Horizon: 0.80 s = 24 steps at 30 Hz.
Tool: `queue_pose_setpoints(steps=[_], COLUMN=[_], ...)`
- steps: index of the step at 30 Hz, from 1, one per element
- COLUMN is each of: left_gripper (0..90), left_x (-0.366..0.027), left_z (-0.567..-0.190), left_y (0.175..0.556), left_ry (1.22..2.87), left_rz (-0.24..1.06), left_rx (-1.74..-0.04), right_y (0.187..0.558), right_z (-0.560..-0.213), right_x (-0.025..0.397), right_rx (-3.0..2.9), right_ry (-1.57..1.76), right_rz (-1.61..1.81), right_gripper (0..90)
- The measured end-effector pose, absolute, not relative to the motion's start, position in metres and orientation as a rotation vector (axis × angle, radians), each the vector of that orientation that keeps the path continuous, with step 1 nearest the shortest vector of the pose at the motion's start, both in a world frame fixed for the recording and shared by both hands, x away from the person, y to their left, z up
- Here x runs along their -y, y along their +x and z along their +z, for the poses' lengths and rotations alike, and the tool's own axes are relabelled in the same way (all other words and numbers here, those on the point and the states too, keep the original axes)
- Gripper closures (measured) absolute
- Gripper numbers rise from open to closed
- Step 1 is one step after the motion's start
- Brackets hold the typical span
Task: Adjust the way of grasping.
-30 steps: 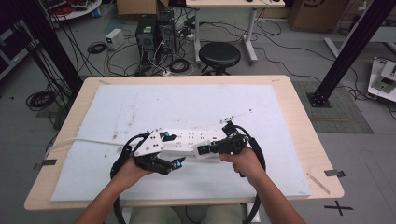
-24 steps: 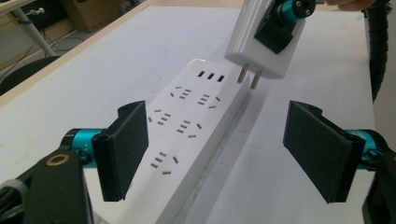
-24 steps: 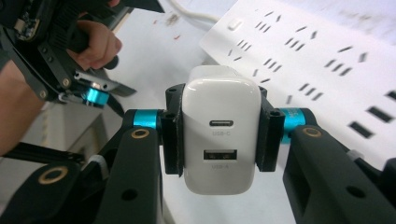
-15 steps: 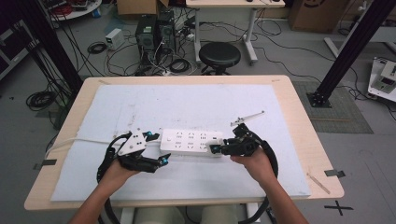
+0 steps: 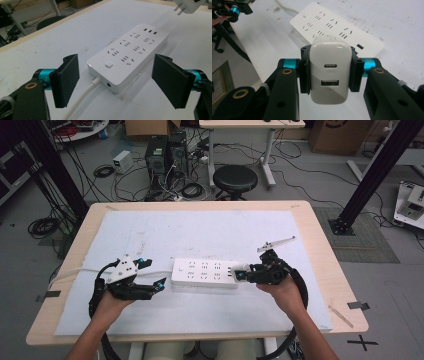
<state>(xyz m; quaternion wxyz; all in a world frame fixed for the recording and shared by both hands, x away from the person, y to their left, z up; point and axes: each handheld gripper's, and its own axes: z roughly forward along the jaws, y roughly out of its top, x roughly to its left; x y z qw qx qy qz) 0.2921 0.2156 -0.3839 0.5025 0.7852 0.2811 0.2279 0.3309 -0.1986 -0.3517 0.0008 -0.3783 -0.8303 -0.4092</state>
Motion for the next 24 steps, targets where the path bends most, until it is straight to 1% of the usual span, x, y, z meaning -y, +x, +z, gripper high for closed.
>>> queue_pose_setpoints(steps=[9, 24], left_gripper=[22.4, 22.4], left_x=[-0.223, -0.23], left_z=[-0.392, -0.393], left_y=[0.292, 0.292], left_ry=[1.88, 1.853], left_rz=[0.534, 0.536], left_rx=[-0.715, -0.723], right_y=[0.334, 0.334], right_z=[-0.35, -0.343], right_x=[0.195, 0.189], right_rx=[2.637, 2.677], right_ry=[-1.184, -1.165], right_rz=[-1.28, -1.262], right_gripper=[62.9, 62.9])
